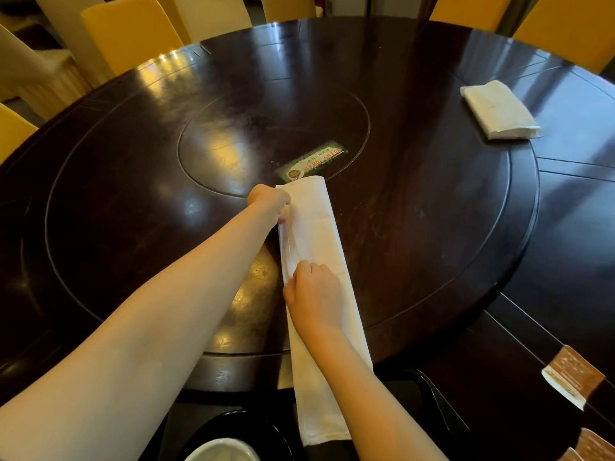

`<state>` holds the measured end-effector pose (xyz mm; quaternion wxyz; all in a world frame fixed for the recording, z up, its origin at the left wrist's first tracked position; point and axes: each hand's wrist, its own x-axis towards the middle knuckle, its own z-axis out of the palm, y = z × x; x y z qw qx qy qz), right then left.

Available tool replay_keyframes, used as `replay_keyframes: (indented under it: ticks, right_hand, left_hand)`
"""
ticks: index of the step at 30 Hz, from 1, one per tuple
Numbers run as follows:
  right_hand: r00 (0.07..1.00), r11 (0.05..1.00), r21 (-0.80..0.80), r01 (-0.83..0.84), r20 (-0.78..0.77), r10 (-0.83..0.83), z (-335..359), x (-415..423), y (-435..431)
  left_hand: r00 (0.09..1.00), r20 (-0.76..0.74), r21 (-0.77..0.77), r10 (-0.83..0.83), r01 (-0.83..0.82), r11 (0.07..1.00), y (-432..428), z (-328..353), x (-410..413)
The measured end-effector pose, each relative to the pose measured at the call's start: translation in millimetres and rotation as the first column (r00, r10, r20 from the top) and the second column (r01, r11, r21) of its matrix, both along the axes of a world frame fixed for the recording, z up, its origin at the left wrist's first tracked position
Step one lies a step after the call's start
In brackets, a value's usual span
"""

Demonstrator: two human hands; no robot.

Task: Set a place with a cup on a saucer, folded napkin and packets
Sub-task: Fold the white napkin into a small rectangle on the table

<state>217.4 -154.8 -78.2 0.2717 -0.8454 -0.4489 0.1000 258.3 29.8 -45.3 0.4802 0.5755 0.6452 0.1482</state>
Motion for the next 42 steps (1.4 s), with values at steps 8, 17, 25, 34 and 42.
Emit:
replay_keyframes:
  ticks: [8,17,25,34,42]
  right_hand:
    - [0.996,0.998,0.064,-0.025,-0.089,0.03,-2.5,4.8,-3.0]
    - [0.999,0.997,0.061,-0.046,-0.022,0.048,-3.1,2.9,-1.8]
    - [0.997,0.993,0.087,-0.074,0.038,0.071,-7.4,1.3,-3.8]
    - [0.988,0.984,0.102,-0.147,0.072,0.14,-15.3,3.3,-20.6]
    - [0.968,0.976,-0.145,-0.16,0.172,0.185,-23.9,-0.6,-23.7]
  left_hand:
    - [1.0,0.029,-0.028,-0.001,0.002,1.0,2.5,2.8,-6.2]
    - [0.996,0.028,0.235,-0.079,0.07,0.97,4.8,-19.3,-11.5]
    - [0.995,-0.025,0.337,-0.101,0.103,0.936,4.7,-27.5,-17.8]
    - [0.979,-0.122,0.436,-0.166,0.203,0.877,-1.1,-32.1,-19.8]
    - [0.963,-0.189,0.476,-0.194,0.262,0.84,-0.3,-29.1,-21.6]
